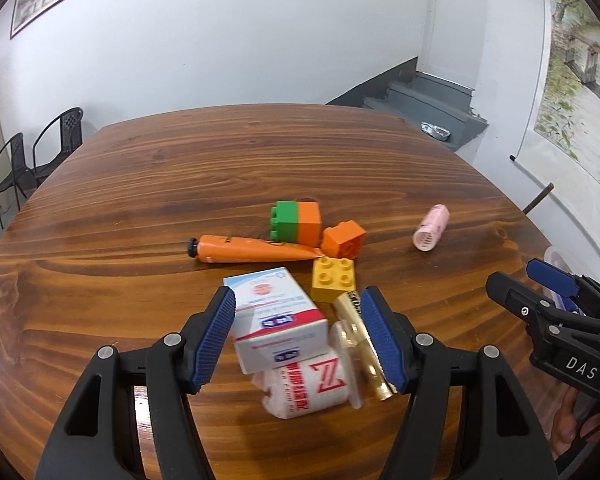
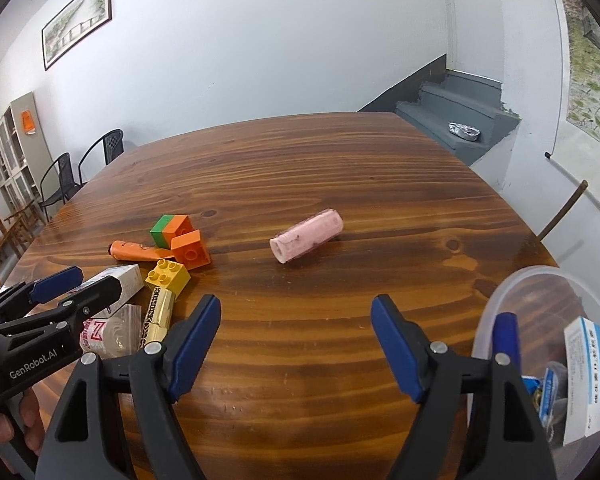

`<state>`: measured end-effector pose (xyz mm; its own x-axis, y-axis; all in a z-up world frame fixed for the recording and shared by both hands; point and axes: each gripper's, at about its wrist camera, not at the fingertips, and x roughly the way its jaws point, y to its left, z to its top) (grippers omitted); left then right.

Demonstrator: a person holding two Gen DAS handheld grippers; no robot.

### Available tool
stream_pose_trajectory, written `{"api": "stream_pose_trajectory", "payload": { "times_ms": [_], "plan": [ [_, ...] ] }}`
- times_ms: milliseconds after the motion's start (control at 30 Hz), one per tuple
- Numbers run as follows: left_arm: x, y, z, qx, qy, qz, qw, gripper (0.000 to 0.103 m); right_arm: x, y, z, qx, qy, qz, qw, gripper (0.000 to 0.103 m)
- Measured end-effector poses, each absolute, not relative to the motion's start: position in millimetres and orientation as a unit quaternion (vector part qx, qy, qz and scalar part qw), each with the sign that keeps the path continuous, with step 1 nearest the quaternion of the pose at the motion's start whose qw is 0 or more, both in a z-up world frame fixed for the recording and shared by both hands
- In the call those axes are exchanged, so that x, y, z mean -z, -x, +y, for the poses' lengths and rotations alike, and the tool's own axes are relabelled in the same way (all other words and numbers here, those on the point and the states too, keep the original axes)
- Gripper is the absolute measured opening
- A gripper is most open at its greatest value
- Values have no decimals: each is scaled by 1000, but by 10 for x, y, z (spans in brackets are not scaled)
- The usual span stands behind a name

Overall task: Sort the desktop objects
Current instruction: 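Move both open tools back over the remaining items on the table, then grasp the white bandage roll with the left tool while the right grasps the gold cylinder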

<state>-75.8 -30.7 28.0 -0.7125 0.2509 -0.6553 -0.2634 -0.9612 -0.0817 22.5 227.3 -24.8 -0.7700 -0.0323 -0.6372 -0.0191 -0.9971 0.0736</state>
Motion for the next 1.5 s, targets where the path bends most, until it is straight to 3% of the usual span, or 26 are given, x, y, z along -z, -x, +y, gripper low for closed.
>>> {"api": "stream_pose_trajectory", "payload": {
  "times_ms": [633, 1500],
  "plan": [
    [-53, 996, -607, -915, 395, -8, 88, 69, 418, 87, 1926, 923, -373, -47, 88, 81],
    [-38, 1069, -972, -914, 400, -42, 54, 69, 679, 395, 1346, 898, -422, 36, 122, 81]
  ]
}}
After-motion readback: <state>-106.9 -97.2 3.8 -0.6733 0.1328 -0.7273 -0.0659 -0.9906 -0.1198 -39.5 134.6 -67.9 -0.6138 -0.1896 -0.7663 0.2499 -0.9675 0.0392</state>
